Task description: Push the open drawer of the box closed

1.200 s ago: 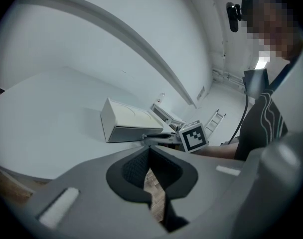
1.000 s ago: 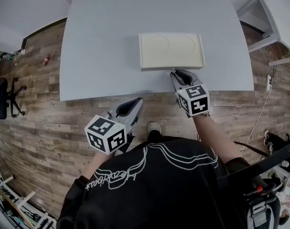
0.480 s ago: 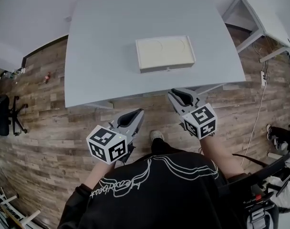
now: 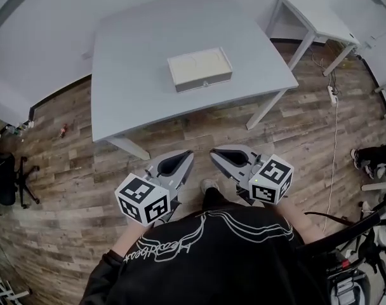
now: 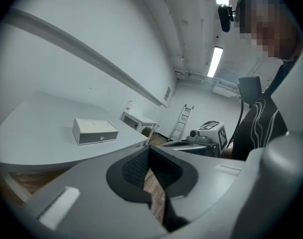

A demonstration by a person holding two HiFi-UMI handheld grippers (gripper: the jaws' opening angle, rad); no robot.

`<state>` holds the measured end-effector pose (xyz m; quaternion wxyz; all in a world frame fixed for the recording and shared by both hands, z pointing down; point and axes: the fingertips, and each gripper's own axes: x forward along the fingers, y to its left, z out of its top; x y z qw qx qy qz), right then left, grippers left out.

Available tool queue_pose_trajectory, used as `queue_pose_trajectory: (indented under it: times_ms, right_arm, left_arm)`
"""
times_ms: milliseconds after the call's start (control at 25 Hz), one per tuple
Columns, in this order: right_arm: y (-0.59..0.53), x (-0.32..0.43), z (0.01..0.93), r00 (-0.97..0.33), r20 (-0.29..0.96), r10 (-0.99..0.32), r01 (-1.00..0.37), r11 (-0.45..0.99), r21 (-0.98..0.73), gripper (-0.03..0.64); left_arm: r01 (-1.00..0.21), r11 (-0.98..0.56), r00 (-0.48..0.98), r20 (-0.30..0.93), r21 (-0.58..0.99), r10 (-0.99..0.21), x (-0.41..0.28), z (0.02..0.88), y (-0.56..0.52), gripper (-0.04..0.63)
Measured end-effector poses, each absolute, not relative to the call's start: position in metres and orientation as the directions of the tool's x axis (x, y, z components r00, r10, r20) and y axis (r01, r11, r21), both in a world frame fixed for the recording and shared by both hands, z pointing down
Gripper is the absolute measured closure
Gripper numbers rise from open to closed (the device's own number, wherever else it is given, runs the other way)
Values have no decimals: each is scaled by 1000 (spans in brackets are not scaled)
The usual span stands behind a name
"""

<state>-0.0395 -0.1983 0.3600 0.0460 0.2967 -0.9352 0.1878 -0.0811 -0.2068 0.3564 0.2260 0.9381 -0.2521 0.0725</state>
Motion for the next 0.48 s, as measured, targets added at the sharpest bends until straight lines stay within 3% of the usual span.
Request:
queue_pose_trajectory:
  times_ms: [480]
  right_arm:
    - [-129,-36,348,-778,173,-604,-625,716,-312,607]
  left_arm:
    - [-471,-814,882,212,341,-422,-82,331,-132,588]
